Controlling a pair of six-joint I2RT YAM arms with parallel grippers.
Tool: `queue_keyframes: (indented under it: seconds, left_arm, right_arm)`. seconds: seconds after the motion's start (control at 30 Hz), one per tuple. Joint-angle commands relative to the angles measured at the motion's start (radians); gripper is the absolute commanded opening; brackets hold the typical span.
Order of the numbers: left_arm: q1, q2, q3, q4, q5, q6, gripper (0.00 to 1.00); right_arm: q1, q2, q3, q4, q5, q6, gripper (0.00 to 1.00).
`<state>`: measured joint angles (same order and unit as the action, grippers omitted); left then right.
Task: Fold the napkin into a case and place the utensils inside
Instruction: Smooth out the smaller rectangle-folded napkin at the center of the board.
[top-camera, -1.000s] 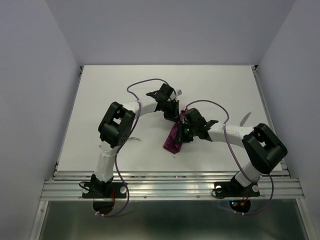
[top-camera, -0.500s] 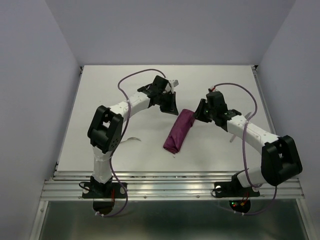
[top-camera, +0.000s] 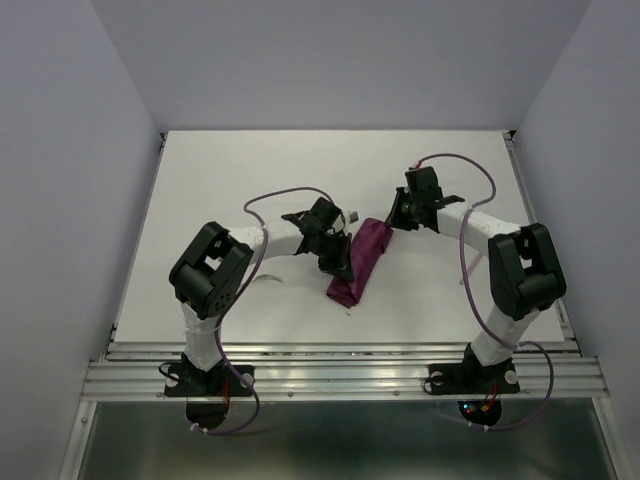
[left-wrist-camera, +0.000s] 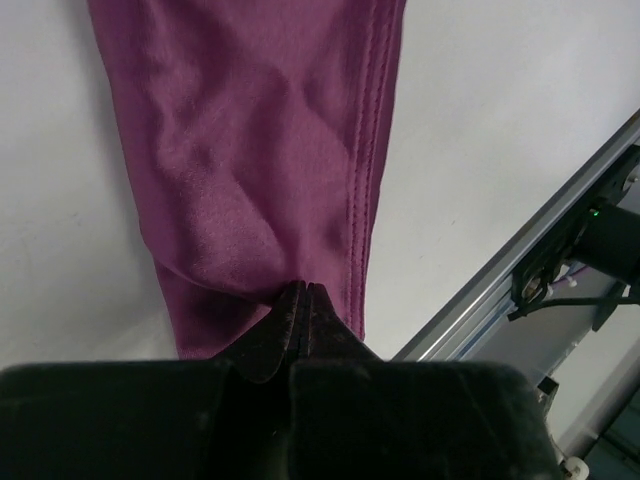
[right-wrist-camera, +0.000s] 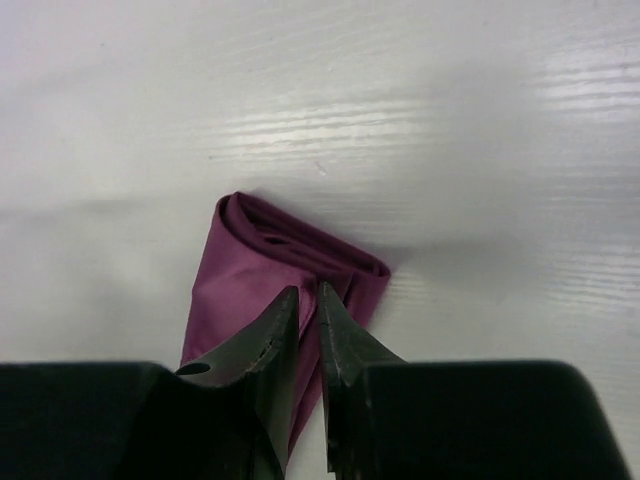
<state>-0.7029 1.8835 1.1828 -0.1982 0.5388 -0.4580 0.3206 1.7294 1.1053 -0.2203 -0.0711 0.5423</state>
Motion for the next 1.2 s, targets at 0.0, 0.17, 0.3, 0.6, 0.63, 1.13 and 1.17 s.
queue_keyframes:
  seconds: [0.0,0.17,0.3,0.6,0.63,1.13,1.17]
  left_arm:
    - [-0.003,-0.020,-0.051,0.069,0.029,-0.016,0.00]
    - [-0.003,-0.011,-0.075,0.059,0.013,0.007,0.00]
    - [-0.001,-0.014,-0.078,0.040,0.007,0.027,0.00]
    - [-0.003,-0.103,0.038,-0.062,-0.071,0.084,0.00]
    - [-0.001,-0.101,0.091,-0.078,-0.103,0.096,0.00]
    - [-0.003,0.042,0.380,-0.193,-0.226,0.093,0.00]
    - [-0.001,0.043,0.385,-0.195,-0.240,0.091,0.00]
  right_arm:
    - [-0.014,0.062,0.051,0.032,-0.015,-0.033,0.17]
    - [-0.014,0.127,0.042,0.048,0.008,-0.028,0.15]
    - [-0.014,0.144,0.033,0.059,-0.001,-0.019,0.13]
    - [-0.014,-0.019,0.021,0.047,0.009,-0.008,0.16]
    - [-0.014,-0.037,0.021,0.042,0.025,-0.010,0.23]
    - [-0.121,0.081,0.048,0.027,0.007,0.016,0.20]
    - [-0.121,0.094,0.042,0.033,-0.002,0.016,0.19]
